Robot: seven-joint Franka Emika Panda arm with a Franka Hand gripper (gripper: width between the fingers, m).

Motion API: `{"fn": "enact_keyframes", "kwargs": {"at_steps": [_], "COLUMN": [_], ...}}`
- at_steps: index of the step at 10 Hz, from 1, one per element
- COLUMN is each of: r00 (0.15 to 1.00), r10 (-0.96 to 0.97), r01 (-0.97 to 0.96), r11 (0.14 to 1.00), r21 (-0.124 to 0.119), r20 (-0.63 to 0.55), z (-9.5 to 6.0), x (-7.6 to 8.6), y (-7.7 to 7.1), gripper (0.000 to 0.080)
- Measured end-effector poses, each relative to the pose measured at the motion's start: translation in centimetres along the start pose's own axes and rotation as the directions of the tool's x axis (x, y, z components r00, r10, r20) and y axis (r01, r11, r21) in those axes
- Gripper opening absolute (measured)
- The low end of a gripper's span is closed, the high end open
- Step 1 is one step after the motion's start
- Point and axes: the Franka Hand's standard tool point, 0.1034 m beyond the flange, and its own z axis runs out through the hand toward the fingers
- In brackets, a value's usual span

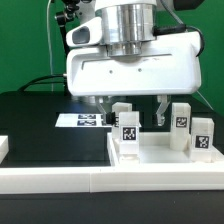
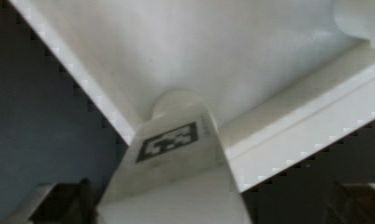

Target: Assemble square table

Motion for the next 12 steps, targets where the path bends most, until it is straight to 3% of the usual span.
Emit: {"fn": "enact_keyframes", "kwargs": {"at_steps": [6,8,9,12], "r00": [0.944,0.948,0.948,0.956], "r10": [-0.329,-0.32,-0.32,-0.294], "r01": [0.329,0.32,0.32,0.294], "r11": [0.944,0.947,0.947,0.956], "r21": [-0.011,-0.011,-0.011,-0.011], "r20": [0.002,0.002,0.002,0.002], "z": [0.16,0.19,0.19,0.19], "x": [0.01,0.0,0.0,0.0], "y": [0.57,0.59,0.59,0.59], "gripper": [0.0649,0.0382,0.0287,0.0288]}}
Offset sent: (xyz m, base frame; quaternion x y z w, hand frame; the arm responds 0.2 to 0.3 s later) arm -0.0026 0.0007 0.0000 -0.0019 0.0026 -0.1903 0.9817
